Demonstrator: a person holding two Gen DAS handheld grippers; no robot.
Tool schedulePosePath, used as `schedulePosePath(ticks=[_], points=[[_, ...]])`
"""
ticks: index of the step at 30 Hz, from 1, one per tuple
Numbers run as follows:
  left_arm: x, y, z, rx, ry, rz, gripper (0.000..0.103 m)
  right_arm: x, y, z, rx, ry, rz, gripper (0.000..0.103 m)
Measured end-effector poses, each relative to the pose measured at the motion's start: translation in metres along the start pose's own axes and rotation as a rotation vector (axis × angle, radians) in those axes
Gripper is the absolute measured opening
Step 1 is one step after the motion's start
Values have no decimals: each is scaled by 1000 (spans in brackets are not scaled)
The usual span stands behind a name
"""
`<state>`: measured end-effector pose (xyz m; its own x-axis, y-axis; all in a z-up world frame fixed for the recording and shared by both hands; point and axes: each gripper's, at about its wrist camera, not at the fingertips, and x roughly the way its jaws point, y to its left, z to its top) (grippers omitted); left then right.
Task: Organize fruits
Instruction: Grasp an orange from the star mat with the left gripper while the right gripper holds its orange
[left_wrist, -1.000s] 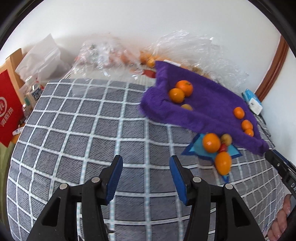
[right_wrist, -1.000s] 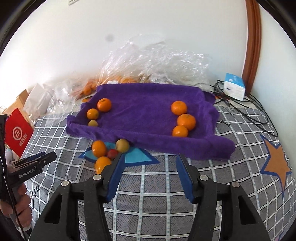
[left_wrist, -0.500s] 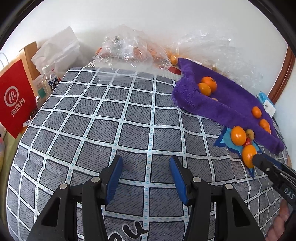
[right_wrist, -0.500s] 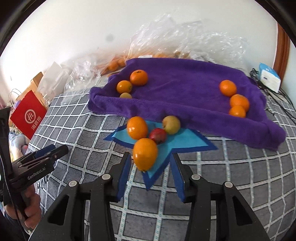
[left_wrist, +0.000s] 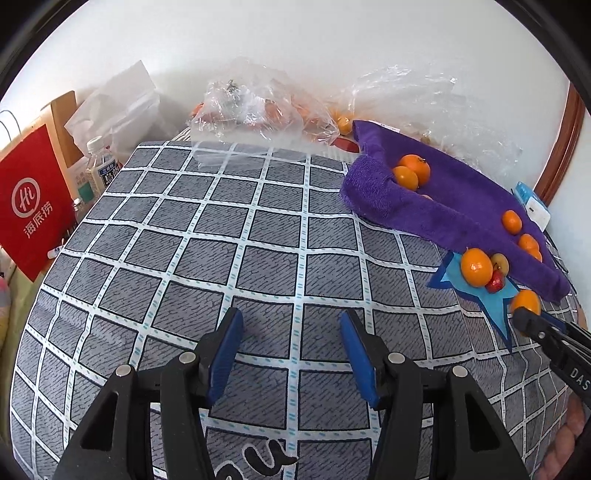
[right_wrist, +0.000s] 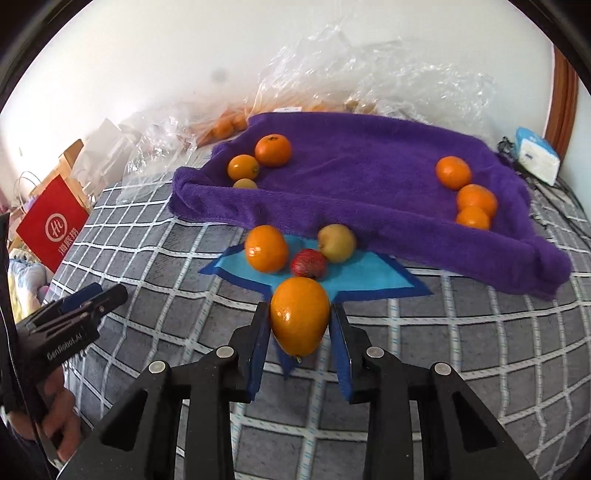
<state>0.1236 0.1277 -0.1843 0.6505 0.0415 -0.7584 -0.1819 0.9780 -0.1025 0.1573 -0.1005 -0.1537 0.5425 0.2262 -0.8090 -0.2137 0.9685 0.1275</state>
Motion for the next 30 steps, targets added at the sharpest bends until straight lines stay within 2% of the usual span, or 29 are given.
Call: schedulePosePath(ticks=[3, 5, 7, 8, 10, 13, 15, 20, 24, 30], points=[[0, 0, -1, 1, 2, -3, 56, -13, -19, -5, 33, -19, -58, 32], [0, -1, -1, 2, 2, -5, 59, -17, -31, -8, 60, -12, -59, 32], [0, -3, -2, 13, 7, -13, 69, -22, -44, -11, 88, -9, -79, 32], [1, -5, -2, 22, 14, -11, 79, -23, -48, -12, 96, -9, -88, 32], [1, -9, -4, 43, 23, -1, 83, -25, -58, -14, 112, -5, -97, 32], [-2, -15, -5, 71, 27, -4, 76, -28, -69, -16, 133, -4, -114, 32], [-2, -22, -3, 89, 48, -7, 63, -31, -75, -16, 132, -16, -123, 32], [-9, -46, 14, 66, 42, -93, 52, -38, -85, -12, 127, -40, -127, 32], [-1, -74, 30, 62, 71, -189, 51, -44, -93, -11, 115, -55, -143, 32], [16, -113, 41, 65, 88, -259, 51, -50, -106, -13, 108, -54, -164, 32]])
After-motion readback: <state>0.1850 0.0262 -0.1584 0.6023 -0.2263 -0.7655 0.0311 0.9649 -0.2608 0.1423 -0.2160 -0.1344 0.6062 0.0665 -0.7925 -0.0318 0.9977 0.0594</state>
